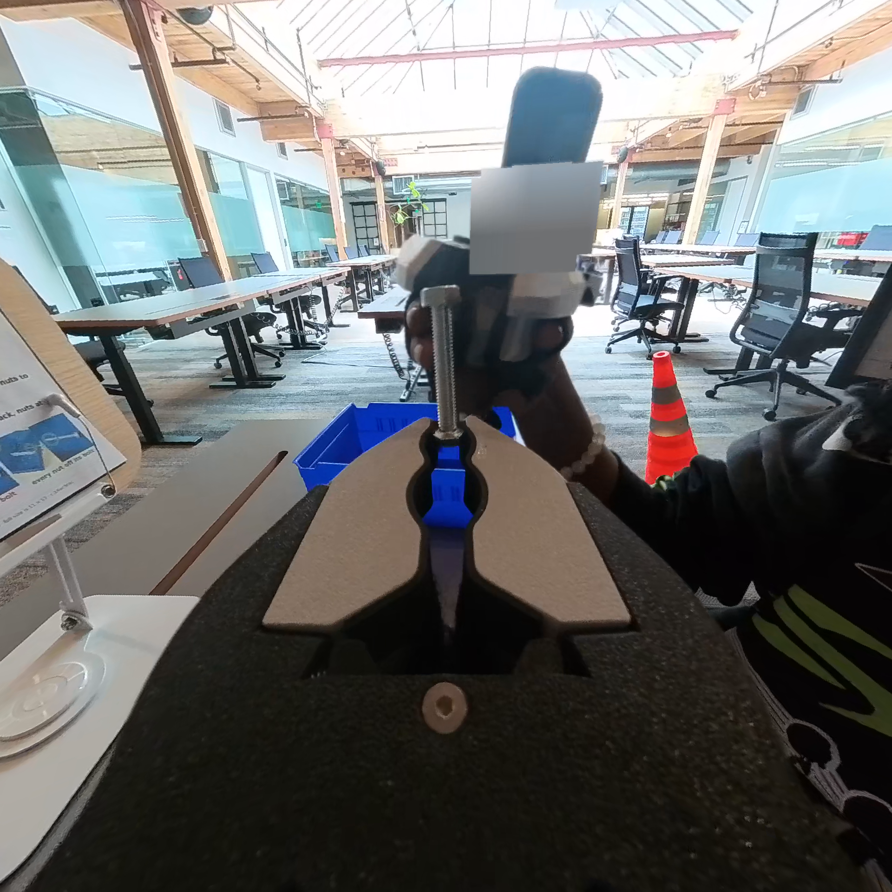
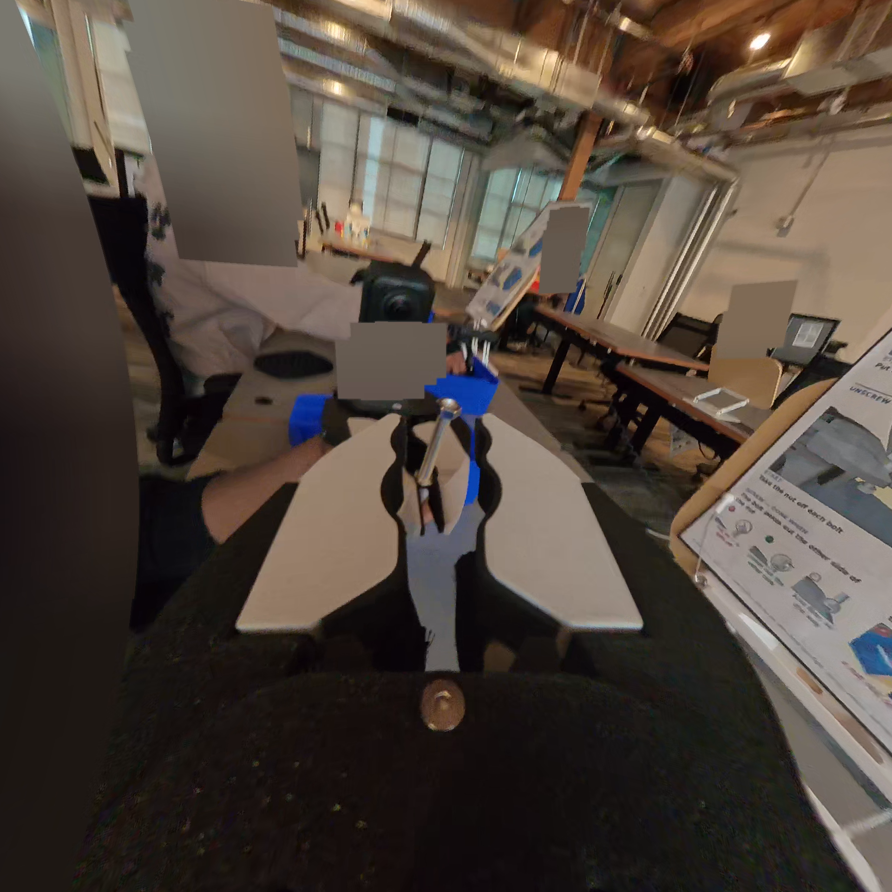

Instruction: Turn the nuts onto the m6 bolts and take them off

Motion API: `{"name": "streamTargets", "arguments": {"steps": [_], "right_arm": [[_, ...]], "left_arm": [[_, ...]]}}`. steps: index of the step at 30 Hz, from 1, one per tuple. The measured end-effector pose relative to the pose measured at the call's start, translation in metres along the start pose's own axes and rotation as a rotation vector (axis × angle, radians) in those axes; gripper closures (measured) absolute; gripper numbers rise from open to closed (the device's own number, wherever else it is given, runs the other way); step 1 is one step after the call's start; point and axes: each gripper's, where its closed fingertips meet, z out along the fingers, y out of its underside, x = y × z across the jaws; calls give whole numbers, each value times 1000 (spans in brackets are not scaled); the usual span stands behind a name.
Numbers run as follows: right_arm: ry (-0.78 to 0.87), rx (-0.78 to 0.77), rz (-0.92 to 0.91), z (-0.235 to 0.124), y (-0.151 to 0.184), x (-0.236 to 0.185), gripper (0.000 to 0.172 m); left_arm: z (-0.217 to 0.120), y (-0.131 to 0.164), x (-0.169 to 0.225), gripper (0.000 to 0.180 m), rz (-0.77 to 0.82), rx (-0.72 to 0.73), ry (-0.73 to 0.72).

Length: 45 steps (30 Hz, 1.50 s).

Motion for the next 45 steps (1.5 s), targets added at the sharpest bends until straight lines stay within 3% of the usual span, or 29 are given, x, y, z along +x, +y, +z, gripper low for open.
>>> {"name": "streamTargets", "arguments": {"steps": [2,7,11,16,22,36,45], "right_arm": [[-23,-113,-45,-7,6,-3,144],[-64,-620,-184,-27,19,13,139],[-222,-991,-314,-34,16,15,134],[-446,-1208,-404,-27,16,0,137],[-507,-1278,-434,-14,19,4,143],[-566,-1248,-409,-12,27,3,161],[-625,-1221,-437,-13,24,-1,162]], "left_arm": [[0,3,-2,173,-5,0,6],[7,13,-4,173,-31,-13,27],[14,21,-4,173,-48,-28,42],[19,26,-2,173,-58,-30,60],[19,23,3,173,-45,-27,79],[19,21,4,173,-45,-20,89],[17,18,11,173,-71,3,153]]}}
